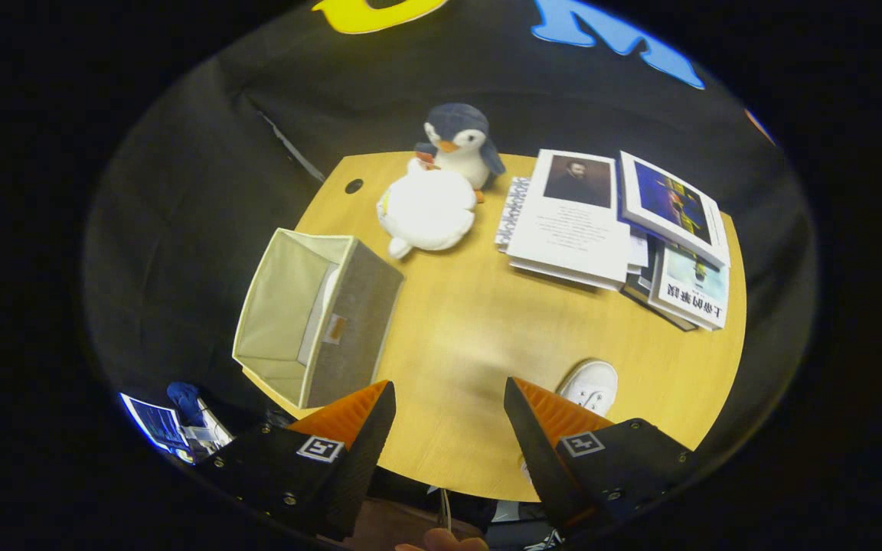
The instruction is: Open the storage box then place both shoes into the box .Put the left shoe in first, then the right shoe, with the right side of both shoes facing outward in a uniform manner.
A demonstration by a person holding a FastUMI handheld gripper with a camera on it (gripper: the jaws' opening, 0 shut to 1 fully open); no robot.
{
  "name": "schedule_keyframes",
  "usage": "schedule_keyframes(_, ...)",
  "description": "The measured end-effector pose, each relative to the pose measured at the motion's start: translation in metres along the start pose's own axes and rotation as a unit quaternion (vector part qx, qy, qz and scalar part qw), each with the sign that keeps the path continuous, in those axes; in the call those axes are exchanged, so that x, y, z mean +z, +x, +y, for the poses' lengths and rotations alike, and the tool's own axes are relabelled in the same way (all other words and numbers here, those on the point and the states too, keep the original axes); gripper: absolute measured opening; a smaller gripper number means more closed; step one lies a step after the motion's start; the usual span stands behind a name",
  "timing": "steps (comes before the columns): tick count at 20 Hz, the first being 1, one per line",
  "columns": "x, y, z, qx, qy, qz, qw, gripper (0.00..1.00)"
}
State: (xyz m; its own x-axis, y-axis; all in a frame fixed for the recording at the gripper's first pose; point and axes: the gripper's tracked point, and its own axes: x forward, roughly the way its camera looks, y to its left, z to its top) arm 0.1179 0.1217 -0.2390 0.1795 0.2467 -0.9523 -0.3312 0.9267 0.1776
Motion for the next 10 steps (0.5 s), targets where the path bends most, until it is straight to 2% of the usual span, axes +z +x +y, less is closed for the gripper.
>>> schedule_keyframes(5,-0.034,-0.005,-0.061,-0.014,0.062,0.001,0.998,0.88)
schedule_keyframes(10,-0.068,0.000,-0.112,-0.036,0.097,0.011,0.995,0.87)
